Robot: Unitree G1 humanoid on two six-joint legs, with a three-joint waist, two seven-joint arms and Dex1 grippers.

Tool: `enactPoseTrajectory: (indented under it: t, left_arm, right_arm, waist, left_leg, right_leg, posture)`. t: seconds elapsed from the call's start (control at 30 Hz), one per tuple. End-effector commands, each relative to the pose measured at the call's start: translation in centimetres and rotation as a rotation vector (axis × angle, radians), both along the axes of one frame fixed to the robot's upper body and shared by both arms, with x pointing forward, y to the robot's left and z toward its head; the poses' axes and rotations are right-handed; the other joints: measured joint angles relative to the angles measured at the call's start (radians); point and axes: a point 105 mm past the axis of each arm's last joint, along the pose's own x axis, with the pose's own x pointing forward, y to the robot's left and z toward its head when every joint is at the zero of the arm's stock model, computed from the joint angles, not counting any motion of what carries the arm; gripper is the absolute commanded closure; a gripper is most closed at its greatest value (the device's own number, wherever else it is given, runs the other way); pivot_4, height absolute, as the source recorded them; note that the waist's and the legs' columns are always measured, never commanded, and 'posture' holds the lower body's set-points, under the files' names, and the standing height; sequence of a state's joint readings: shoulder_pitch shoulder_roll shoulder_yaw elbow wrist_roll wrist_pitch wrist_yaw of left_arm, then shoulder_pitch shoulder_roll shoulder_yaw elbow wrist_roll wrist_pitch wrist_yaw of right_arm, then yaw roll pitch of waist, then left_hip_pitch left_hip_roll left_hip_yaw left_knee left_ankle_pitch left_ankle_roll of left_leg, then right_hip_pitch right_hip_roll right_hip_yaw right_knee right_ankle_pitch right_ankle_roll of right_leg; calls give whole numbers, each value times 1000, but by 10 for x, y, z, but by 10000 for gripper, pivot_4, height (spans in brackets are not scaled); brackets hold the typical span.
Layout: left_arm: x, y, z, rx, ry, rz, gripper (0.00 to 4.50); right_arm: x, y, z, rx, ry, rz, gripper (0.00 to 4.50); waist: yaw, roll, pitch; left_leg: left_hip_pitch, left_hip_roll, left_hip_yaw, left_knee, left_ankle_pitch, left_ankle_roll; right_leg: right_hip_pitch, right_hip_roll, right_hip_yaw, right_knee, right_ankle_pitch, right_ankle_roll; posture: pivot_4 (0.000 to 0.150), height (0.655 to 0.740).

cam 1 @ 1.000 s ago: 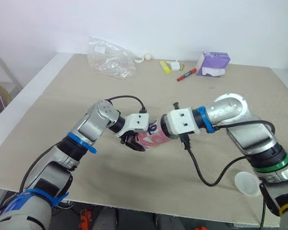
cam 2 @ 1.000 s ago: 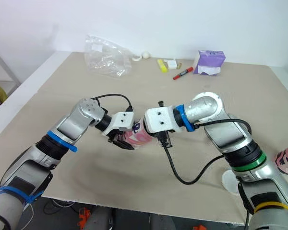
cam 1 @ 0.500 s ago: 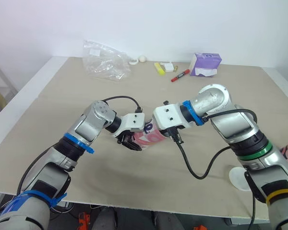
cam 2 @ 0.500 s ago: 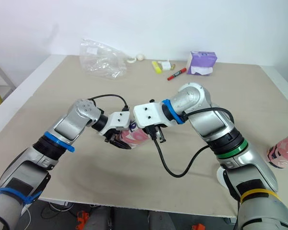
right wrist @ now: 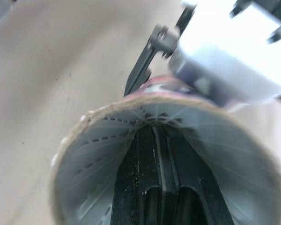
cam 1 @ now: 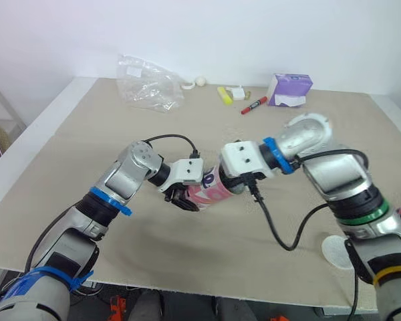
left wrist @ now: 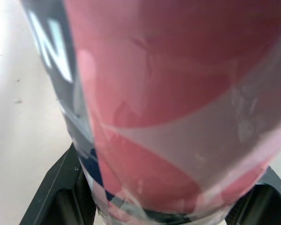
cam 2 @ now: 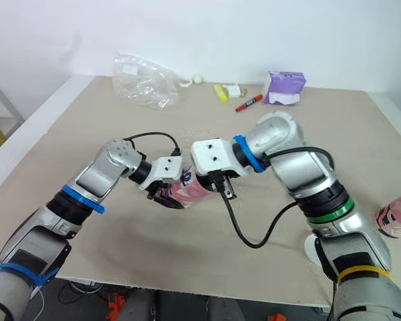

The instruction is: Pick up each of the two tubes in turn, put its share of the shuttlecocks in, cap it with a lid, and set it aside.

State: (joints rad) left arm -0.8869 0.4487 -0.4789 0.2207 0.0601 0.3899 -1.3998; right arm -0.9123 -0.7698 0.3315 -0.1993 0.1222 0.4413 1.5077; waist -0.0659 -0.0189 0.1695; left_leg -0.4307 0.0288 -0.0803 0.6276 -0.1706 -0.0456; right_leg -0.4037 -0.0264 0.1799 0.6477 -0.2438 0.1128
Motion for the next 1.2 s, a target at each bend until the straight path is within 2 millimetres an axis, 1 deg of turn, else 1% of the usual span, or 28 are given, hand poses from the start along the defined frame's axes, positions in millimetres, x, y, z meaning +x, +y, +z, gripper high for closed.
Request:
enactPoseTrajectory:
  t: [0.03,0.17,0.27,0.4,0.43,0.5,0.57,0.67,0.7,0.83,0.9,1.0,1.03,1.07,1.1,1.13,1.2]
  left_arm:
    - [0,-1,-12,34,-3,13,16031]
    - [0,0,-14,37,-2,12,16031]
    - [0,0,-14,36,-6,6,16031]
    - [1,-7,-11,-41,3,12,16031]
    - [1,-8,-10,-57,6,9,16031]
    - [-7,-24,0,-204,63,-13,16031]
    - [-12,-34,9,-317,107,-21,16031]
    - [-14,-42,9,-419,122,-12,16031]
    - [-17,-45,8,-462,142,-16,16031]
    - [-31,-56,1,-597,141,-48,16031]
    - [-34,-59,-5,-621,130,-49,16031]
    - [-40,-60,-19,-621,108,-65,16031]
    - [-42,-61,-24,-617,106,-69,16031]
    - [-44,-60,-30,-610,105,-71,16031]
    - [-46,-61,-35,-604,103,-75,16031]
    - [-48,-61,-39,-602,104,-76,16031]
    - [-50,-61,-44,-587,104,-82,16031]
  right_arm:
    - [-13,-20,24,54,-36,-23,44149]
    - [-20,-41,35,104,-23,-105,44149]
    - [-27,-56,38,149,10,-174,44149]
    - [-28,-93,36,185,19,-364,44149]
    - [-29,-98,35,185,17,-387,44149]
    - [-35,-113,27,181,48,-456,44149]
    - [-42,-122,19,176,75,-499,44149]
    - [-51,-132,7,141,99,-538,44149]
    - [-54,-135,2,140,110,-556,44149]
    - [-63,-146,-14,122,141,-616,44149]
    - [-65,-151,-18,117,154,-642,44149]
    - [-67,-165,-26,79,151,-677,44149]
    - [-67,-170,-29,60,151,-692,44149]
    - [-67,-182,-35,18,150,-721,44149]
    - [-68,-193,-41,-25,153,-745,39879]
    - [-69,-201,-45,-52,158,-765,38566]
    - [-69,-210,-50,-68,164,-789,32787]
  waist:
    - [4,0,0]
    - [10,0,0]
    - [12,0,0]
    - [21,-1,0]
    - [21,0,0]
    - [24,0,0]
    - [25,-2,1]
    - [20,-1,3]
    - [18,0,3]
    - [16,2,3]
    - [18,1,3]
    - [19,1,4]
    - [18,1,4]
    - [17,1,4]
    - [17,1,4]
    - [18,1,4]
    - [18,0,4]
  left_leg:
    - [0,0,0,0,0,0]
    - [0,0,0,-1,-1,-1]
    - [0,0,0,-2,-1,-1]
    - [-1,0,1,-2,-1,-1]
    - [-1,0,1,-2,-1,-1]
    - [0,-1,3,-1,-1,-1]
    - [-1,-1,3,-1,0,-1]
    - [-8,0,5,0,-1,-1]
    - [-8,0,5,-1,-1,-1]
    - [-4,1,5,-6,-1,0]
    - [-4,1,5,-6,-1,0]
    - [-5,0,5,-3,-1,0]
    - [-4,0,5,-2,-1,-1]
    - [-4,0,5,0,-1,-1]
    - [-4,0,5,0,-1,-1]
    - [-4,0,5,0,-1,-1]
    - [-4,0,5,1,-1,-1]
  right_leg:
    - [0,0,0,0,0,0]
    - [-1,0,0,-1,-1,0]
    - [-1,0,0,0,-1,0]
    - [-1,-1,0,-1,-1,0]
    - [-1,-1,0,-1,-1,0]
    - [-2,-2,0,-1,-1,0]
    - [-1,-3,0,-1,-2,2]
    - [-6,-4,0,-1,-2,4]
    - [-6,-3,-1,-1,-2,7]
    - [-5,-2,-1,-1,-3,5]
    - [-4,-2,-1,-1,-4,5]
    - [-4,-2,-1,-1,-3,5]
    - [-3,-3,0,-1,-4,3]
    - [-3,-3,0,-1,-4,3]
    - [-3,-3,0,-1,-3,3]
    - [-3,-3,0,-1,-3,3]
    - [-2,-3,0,-1,-3,3]
  posture:
    - [1500,7400]
    - [1500,7400]
    - [1500,7400]
    - [1500,7400]
    - [1500,7400]
    - [1500,7400]
    - [1500,7400]
    - [1500,7400]
    - [1500,7400]
    - [1500,7400]
    - [1500,7400]
    - [1500,7400]
    - [1500,7400]
    - [1500,7400]
    - [1500,7400]
    - [1500,7400]
    - [1500,7400]
